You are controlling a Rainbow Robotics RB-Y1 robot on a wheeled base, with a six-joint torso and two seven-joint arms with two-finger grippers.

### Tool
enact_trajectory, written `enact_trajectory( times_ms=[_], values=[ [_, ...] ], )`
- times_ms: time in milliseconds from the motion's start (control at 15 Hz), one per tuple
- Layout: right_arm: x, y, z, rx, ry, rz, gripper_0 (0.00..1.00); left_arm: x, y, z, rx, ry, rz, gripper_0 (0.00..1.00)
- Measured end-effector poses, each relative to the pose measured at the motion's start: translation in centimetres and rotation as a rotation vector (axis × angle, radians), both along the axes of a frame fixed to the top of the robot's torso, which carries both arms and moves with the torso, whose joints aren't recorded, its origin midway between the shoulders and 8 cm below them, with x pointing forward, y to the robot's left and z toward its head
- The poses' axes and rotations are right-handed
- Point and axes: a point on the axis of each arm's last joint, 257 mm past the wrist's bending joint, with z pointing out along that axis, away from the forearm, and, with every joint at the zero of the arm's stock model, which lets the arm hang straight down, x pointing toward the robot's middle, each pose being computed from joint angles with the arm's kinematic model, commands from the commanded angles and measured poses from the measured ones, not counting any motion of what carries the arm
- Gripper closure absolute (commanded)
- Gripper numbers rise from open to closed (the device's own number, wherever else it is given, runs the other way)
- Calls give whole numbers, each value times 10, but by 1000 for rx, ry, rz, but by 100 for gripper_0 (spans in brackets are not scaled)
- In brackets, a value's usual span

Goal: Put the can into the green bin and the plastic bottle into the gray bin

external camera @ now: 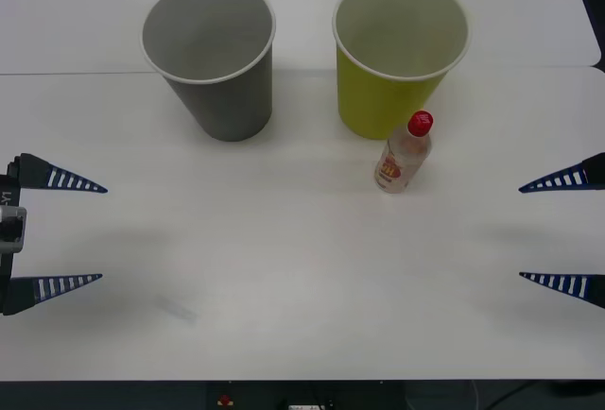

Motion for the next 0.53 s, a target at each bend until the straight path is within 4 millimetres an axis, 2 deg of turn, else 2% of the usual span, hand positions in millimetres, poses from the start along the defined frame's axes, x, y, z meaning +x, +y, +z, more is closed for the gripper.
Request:
enact_trajectory(
  times_ms=[533],
  values=[
    [6, 10, 10, 59, -39, -17, 0, 0, 0, 0, 0, 0, 0, 0]
  ],
)
